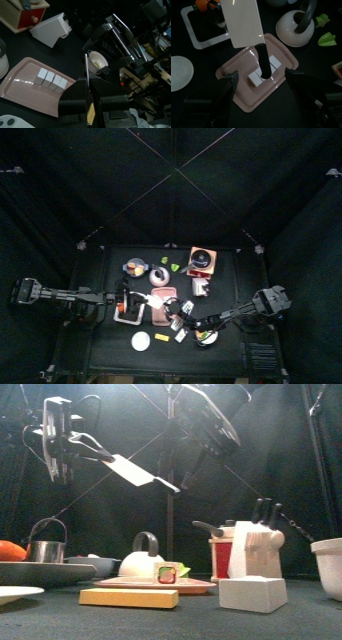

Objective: Grab cleaver with both hands

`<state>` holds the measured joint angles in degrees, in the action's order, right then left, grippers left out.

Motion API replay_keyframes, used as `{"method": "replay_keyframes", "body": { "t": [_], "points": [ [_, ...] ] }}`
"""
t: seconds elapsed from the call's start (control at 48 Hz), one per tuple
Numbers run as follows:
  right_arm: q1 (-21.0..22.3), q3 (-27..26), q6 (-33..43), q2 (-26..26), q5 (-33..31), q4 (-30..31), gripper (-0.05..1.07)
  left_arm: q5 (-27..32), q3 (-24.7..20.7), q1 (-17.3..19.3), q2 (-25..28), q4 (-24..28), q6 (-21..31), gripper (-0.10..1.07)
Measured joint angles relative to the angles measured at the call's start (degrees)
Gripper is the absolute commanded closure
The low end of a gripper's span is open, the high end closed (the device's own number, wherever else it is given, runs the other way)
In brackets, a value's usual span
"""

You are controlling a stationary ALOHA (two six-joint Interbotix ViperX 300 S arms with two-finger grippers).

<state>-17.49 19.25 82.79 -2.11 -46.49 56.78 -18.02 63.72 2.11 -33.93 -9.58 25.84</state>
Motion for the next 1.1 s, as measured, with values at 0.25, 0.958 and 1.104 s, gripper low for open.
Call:
{"method": "replay_keyframes", "body": {
  "t": [0.25,0.958,1.104],
  "points": [
    [0.8,0.0,0.5,2.9,1.4,-7.9,0.01,0.0,1.1,0.0,0.0,3.8,-1.8,0.58],
    [18.0,-6.2,-26.6,11.5,-3.4,-48.8,0.02,-0.1,1.8,0.3,0.8,20.7,-3.6,0.58],
    [22.6,-9.4,-42.3,8.5,-7.4,-54.6,0.02,-1.3,1.8,1.1,0.8,22.9,-4.9,0.58]
  ]
}}
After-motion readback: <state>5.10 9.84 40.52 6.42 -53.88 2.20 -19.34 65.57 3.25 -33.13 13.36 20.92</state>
